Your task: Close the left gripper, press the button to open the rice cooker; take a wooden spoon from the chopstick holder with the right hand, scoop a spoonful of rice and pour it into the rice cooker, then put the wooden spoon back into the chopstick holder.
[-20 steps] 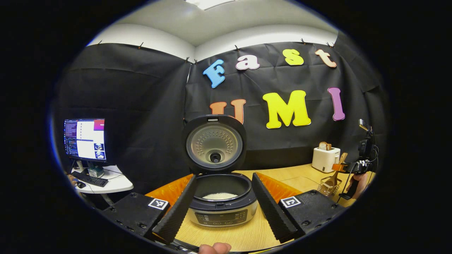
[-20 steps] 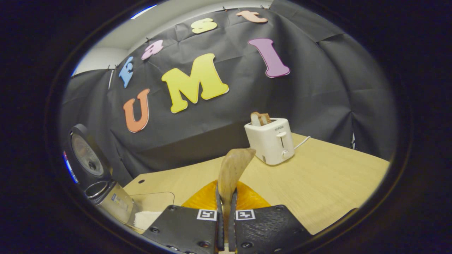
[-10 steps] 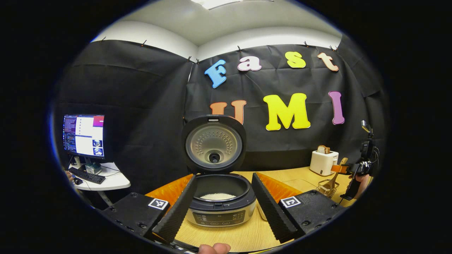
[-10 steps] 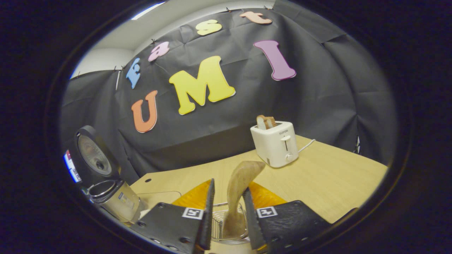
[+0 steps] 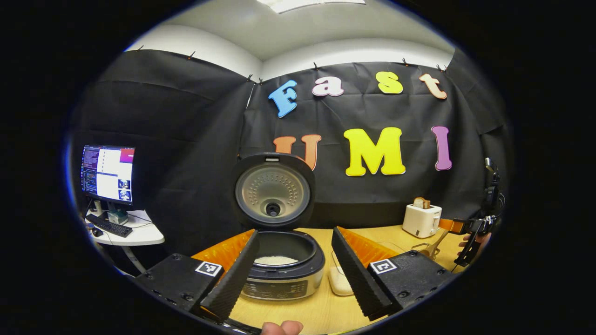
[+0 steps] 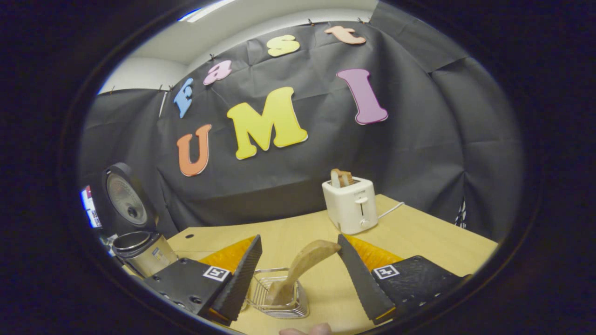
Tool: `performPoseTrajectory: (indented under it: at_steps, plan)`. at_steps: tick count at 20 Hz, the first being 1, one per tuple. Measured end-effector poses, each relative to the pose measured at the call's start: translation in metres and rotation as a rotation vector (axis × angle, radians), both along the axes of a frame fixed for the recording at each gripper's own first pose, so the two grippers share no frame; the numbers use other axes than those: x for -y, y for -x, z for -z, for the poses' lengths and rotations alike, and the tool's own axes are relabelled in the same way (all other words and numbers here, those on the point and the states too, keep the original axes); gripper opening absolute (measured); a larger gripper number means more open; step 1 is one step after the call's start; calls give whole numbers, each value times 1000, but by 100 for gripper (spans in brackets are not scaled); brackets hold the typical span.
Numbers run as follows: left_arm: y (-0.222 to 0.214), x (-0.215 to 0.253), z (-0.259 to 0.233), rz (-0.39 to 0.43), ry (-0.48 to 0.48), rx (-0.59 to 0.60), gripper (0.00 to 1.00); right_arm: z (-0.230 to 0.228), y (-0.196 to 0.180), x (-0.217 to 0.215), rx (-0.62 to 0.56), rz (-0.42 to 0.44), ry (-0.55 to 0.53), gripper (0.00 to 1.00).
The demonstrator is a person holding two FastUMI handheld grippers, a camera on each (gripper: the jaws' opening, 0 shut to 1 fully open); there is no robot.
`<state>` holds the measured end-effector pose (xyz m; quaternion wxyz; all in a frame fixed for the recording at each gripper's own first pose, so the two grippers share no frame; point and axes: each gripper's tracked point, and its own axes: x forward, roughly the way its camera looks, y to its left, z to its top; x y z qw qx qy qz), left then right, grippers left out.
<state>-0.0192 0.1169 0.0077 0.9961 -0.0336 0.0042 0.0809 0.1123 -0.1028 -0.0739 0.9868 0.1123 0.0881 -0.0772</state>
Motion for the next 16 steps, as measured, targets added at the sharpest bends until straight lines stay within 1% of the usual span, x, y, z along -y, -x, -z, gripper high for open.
performPoseTrajectory:
  at_steps: [1, 2, 3, 4, 5, 7, 8, 9, 10, 11, 12, 13, 15, 16]
  plan:
    - [-1, 12, -5, 12, 15, 23, 99, -6, 4, 1, 8, -16, 13, 91]
    - [-2, 25, -6, 30, 29, 38, 99, -10, 10, 6, 12, -17, 39, 95]
    - [-3, 35, -7, 43, 39, 46, 99, -16, 17, 11, 24, -20, 63, 95]
    - [-4, 41, -7, 45, 45, 47, 99, -21, 25, 16, 35, -23, 86, 91]
    - [-5, 45, -6, 46, 49, 35, 99, -28, 31, 20, 48, -23, 102, 95]
    - [-11, 49, -13, 55, 49, 15, 99, -40, 49, 20, 70, -40, 132, 95]
    - [-15, 53, -19, 68, 37, 6, 99, -42, 57, 20, 74, -46, 146, 91]
    - [-19, 54, -27, 85, 23, 8, 99, -42, 64, 16, 77, -63, 151, 95]
    - [-24, 54, -35, 97, 14, 4, 99, -41, 71, 7, 79, -97, 147, 95]
    - [-29, 47, -42, 91, 0, -7, 99, -39, 77, -2, 76, -129, 142, 95]
    - [-34, 38, -49, 75, -17, -20, 99, -38, 82, -6, 74, -153, 137, 100]
    - [-40, 28, -57, 63, -29, -24, 99, -37, 86, -11, 76, -174, 130, 95]
    - [-57, 11, -76, 45, -41, -35, 99, -38, 95, -20, 92, -208, 103, 95]
    - [-66, -3, -83, 26, -45, -52, 99, -34, 100, -30, 95, -238, 79, 95]
